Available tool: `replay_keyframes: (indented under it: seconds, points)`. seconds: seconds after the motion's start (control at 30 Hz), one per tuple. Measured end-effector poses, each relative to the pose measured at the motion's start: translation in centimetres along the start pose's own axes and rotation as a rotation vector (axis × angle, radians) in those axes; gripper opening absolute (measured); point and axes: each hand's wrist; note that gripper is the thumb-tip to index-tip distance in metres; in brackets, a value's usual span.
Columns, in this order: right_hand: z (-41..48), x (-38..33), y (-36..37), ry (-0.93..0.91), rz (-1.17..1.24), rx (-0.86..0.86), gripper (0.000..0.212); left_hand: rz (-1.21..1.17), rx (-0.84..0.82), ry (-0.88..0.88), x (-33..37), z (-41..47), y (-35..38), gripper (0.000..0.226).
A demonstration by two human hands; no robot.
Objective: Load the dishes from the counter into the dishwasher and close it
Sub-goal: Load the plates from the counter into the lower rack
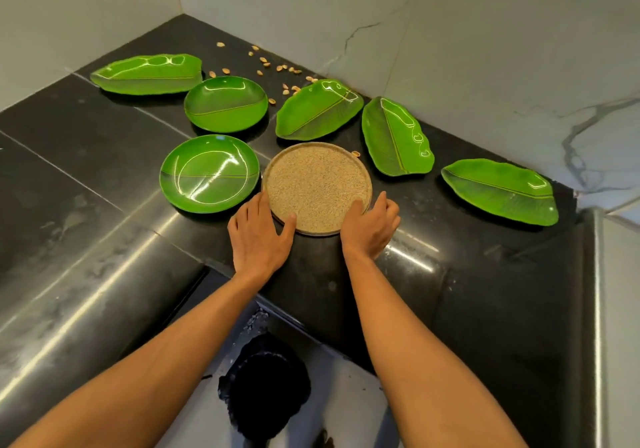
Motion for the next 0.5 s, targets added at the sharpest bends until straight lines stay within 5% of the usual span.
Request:
replay_keyframes:
  seconds: [0.23,0.5]
  points:
    - [-0.2,-0.7,-0.2,0.074,0.008,0.013,0.042,0.009,-0.031,0.005,-0.2,-0.2,-0.3,0.072]
    - [1.4,0.2,-3.0,0.147,0.178,-0.24,0.032,-0.143,-0.048,-0.038,0.0,-0.1,-1.0,0.071]
Point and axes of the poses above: each hand's wrist, its own z-axis towards the middle knuckle, its own y-axis out of the palm, x = y × z, and after that the axes turned 9 degrees about y, right-handed
